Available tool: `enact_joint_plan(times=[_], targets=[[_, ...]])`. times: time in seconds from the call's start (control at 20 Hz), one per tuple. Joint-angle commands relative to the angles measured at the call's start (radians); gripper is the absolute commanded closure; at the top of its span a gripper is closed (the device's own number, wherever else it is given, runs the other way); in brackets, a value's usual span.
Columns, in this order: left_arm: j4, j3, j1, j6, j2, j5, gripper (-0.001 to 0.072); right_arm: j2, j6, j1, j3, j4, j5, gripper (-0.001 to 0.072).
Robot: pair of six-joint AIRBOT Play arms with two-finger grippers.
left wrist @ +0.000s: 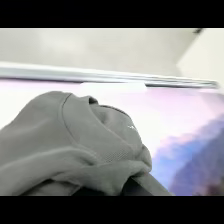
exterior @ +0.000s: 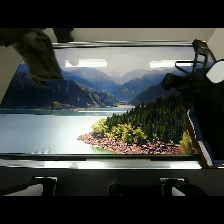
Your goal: Fold the shirts.
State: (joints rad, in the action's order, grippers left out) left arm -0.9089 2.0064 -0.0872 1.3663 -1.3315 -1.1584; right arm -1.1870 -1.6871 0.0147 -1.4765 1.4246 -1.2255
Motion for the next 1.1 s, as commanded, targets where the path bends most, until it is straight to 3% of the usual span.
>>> enact_joint_plan(times=[0.0, 0.25, 0.4, 0.55, 0.6, 0.7, 0.85, 0.95, 1.05], targets=[[0.019, 0.0, 0.185, -0.003, 0.142, -0.06, 0.0674, 0.119, -0.001, 0.001, -0.002, 0.073, -0.036, 0.0031], [0.019, -0.127, 0.362, 0.002, 0.117, -0.305, 0.0674, 0.25, -0.013, 0.001, -0.002, 0.089, -0.135, 0.0031], [0.019, -0.415, 0.427, -0.087, 0.101, -0.248, 0.0674, 0.258, -0.012, 0.001, 0.001, 0.088, -0.254, 0.0032], [0.024, -0.707, 0.476, -0.132, -0.005, -0.089, 0.0673, 0.199, -0.012, 0.001, 0.003, 0.086, -0.288, 0.0032], [0.025, -0.725, 0.483, -0.13, -0.059, -0.071, 0.064, 0.167, -0.012, 0.001, 0.003, 0.081, -0.283, 0.0032], [0.035, -0.664, 0.468, -0.058, -0.153, -0.086, 0.0008, 0.085, -0.012, 0.001, 0.003, 0.079, -0.28, 0.0033], [-0.061, -0.483, 0.364, -0.052, -0.172, -0.187, -0.0005, -0.049, 0.006, 0.001, 0.004, 0.013, -0.313, 0.0033], [-0.209, -0.424, 0.262, -0.02, -0.142, -0.276, -0.0005, -0.121, 0.087, 0.001, 0.051, -0.125, -0.311, 0.0029], [-0.265, -0.465, 0.155, -0.006, -0.112, -0.351, -0.0005, -0.178, 0.099, 0.001, 0.145, -0.257, -0.31, 0.0024]])
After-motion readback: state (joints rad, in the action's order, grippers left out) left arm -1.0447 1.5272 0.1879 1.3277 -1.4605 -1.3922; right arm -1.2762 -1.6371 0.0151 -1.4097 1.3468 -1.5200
